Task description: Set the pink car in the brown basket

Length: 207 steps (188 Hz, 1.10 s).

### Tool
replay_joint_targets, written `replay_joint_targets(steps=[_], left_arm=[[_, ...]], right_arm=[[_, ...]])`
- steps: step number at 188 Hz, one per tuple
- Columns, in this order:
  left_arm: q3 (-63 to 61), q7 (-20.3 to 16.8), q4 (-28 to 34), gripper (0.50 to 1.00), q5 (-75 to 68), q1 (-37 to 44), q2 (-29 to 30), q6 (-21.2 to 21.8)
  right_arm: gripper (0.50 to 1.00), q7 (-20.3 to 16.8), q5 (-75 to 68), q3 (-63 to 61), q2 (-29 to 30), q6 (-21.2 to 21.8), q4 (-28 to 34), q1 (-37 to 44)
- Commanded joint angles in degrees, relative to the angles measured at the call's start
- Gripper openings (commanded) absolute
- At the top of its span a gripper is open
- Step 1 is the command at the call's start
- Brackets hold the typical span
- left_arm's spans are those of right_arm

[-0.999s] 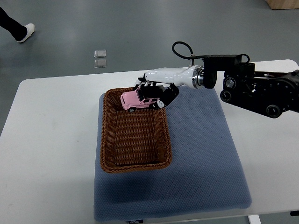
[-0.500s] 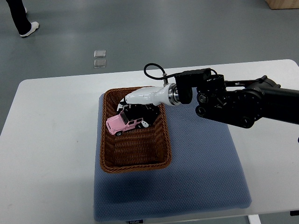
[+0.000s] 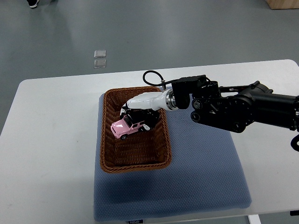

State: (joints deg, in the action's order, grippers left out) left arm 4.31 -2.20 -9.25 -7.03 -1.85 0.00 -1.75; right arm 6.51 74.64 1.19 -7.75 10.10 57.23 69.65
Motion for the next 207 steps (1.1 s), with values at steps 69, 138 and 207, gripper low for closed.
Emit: replay_joint_targets(steps=[69,138,207], left_arm=[[0.00,0.00,0.02,1.000,0.00,0.00,0.00,-0.01],[0.00,0.00,-0.07,1.000,0.00,0.00,0.00,-0.01],[0.00,0.00,-0.07,1.000,0.00,0.00,0.00,-0.01]], right_arm=[[0.903,-0.10,-6.61,-14.28,-7.37,-0.08,-2.91,-0.92],[0.903,-0.36,-27.97,-33.45,-11.32,-8.43,-7.75,-17.00],[0.903,-0.10,-48.36,-41.88,-11.41,-15.99,-7.75,-25.09]])
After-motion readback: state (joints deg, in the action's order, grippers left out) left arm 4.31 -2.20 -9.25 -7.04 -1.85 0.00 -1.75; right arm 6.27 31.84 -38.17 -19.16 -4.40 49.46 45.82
